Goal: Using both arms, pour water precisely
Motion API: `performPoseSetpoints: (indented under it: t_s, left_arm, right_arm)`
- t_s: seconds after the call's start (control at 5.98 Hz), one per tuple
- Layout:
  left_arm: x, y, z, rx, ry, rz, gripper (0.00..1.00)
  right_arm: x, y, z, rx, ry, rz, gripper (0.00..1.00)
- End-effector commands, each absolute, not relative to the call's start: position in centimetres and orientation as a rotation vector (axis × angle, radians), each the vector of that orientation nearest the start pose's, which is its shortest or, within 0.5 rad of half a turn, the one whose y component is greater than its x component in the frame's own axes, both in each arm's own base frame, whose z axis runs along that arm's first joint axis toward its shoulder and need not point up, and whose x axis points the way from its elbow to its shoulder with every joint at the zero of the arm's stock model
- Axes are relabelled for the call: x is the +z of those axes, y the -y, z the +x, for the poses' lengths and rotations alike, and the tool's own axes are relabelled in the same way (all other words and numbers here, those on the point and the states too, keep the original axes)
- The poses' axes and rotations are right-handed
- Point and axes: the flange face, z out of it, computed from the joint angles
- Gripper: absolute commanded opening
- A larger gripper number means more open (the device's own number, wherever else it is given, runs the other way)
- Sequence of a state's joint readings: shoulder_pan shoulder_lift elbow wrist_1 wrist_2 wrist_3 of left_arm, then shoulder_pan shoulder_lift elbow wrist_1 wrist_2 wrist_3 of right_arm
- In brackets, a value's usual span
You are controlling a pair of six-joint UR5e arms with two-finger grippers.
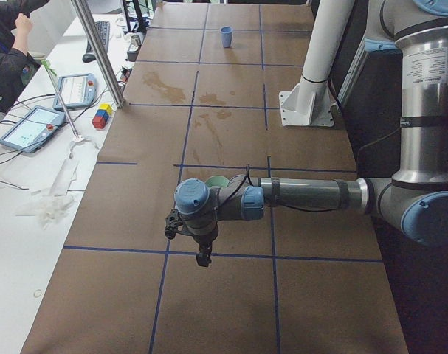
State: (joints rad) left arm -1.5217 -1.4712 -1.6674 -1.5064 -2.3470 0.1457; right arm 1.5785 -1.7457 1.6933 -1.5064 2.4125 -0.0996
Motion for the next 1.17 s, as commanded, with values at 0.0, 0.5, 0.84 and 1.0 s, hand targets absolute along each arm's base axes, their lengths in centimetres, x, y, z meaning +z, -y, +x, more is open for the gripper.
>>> performPoseSetpoints:
  t_s: [0.0, 0.5, 0.84, 1.0]
  left_arm:
    - [66.5, 44.7, -4.1, 0.162, -0.779, -0.027, 1.0]
    - [65.3, 45.3, -3.9, 0.167, -0.775, -0.007, 1.0]
    - [60.6, 49.4, -3.6, 0.212, -0.774, 0.106, 1.0]
    - [59.3, 49.4, -3.5, 0.226, -0.784, 0.133, 1.0]
  right_arm:
    - [66.6, 41.8, 6.2, -0.095, 0.837, 0.059, 1.0]
    - [66.2, 41.9, 6.2, -0.127, 0.84, 0.138, 1.0]
    - [65.5, 41.6, 6.2, -0.131, 0.84, 0.151, 1.0]
    - [64.8, 41.8, 6.2, -0.135, 0.839, 0.164, 1.0]
